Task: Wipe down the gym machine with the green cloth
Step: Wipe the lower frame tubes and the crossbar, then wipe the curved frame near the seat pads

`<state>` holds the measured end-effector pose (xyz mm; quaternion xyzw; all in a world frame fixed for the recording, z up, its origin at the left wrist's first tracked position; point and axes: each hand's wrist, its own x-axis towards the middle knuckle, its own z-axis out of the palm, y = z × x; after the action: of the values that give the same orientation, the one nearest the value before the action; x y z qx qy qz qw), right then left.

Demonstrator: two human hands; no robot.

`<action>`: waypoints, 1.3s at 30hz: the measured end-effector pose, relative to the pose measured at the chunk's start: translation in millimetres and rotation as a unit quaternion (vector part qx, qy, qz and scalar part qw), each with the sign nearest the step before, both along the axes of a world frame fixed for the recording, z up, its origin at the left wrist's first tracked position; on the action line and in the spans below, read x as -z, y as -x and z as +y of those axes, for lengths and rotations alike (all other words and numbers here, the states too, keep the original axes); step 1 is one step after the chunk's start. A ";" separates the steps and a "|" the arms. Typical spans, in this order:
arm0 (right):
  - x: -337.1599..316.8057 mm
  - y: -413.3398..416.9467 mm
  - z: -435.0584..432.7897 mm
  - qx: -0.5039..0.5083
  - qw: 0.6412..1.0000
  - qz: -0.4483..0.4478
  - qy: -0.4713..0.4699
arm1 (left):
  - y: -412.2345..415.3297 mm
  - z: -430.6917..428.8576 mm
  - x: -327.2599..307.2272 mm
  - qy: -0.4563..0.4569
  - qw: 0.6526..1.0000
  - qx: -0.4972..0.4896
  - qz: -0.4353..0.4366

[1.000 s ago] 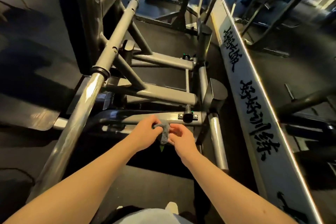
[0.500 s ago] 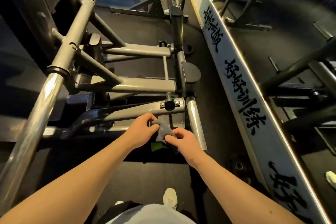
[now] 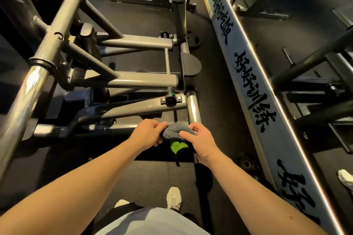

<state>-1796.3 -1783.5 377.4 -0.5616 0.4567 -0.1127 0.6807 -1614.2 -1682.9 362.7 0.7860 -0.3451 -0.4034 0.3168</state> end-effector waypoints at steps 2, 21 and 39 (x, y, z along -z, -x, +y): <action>-3.8 -2.2 -2.4 0.007 1.000 -0.003 -0.018 | -3.3 4.2 3.2 0.008 1.000 0.003 -0.026; -12.4 -66.7 16.4 -0.062 0.970 -0.120 -0.201 | -44.9 64.4 -13.4 0.055 0.994 0.039 -0.081; -9.3 -102.6 46.0 -0.180 0.984 0.009 0.003 | -66.9 100.4 -8.4 0.071 0.975 -0.212 -0.019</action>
<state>-1693.7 -1737.5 386.7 -0.6377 0.3544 0.0152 0.6838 -1547.3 -1582.6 371.1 0.8243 -0.2042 -0.2871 0.4432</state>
